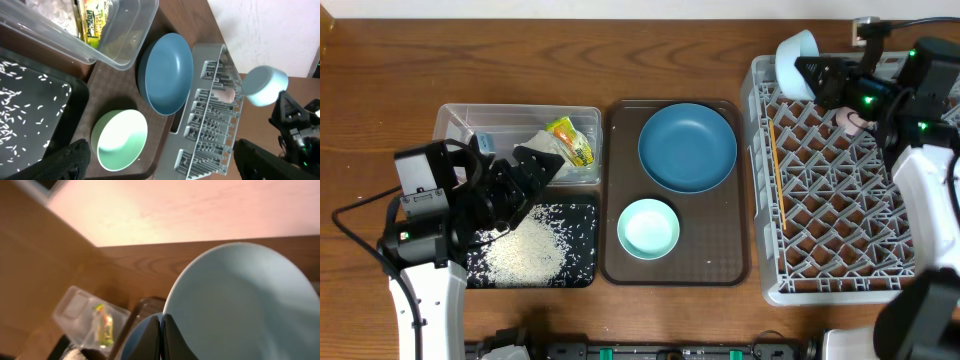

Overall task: Sort waste into correct bins and load items into the dishwasher rack
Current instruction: 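Carry the light-blue bowl with the right gripper into the rack's back row, then move the right gripper to the mint bowl and grasp its rim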

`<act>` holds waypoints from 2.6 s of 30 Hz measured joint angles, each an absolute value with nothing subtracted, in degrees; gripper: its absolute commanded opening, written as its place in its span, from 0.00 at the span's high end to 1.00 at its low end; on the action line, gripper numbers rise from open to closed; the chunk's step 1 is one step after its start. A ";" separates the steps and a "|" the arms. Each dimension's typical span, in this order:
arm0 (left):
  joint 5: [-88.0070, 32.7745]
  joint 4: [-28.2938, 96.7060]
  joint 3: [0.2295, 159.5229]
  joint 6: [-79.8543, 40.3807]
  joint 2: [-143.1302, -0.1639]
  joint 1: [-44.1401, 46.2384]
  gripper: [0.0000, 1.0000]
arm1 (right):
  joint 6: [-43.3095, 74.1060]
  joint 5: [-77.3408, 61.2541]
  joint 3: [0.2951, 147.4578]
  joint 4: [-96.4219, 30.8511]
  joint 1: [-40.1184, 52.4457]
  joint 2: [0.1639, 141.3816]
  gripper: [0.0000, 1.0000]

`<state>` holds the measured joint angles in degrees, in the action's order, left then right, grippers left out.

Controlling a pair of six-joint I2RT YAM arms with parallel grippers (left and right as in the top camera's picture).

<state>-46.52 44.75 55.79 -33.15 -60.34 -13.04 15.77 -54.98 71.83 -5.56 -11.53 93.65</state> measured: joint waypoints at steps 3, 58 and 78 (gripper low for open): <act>-46.54 44.75 55.79 -33.15 -60.34 -13.04 0.06 | 17.91 -62.26 71.83 0.21 -12.93 98.80 0.99; -46.54 44.75 55.79 -33.15 -60.34 -13.04 0.06 | 15.40 -44.53 72.16 -38.54 -29.69 86.46 0.61; -46.54 44.77 55.79 -33.15 -60.34 -13.06 0.06 | 2.74 -23.38 72.16 -46.17 16.29 80.25 0.55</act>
<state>-46.54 44.77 55.79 -33.15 -60.34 -13.06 2.74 -23.38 72.16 -46.17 16.29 80.25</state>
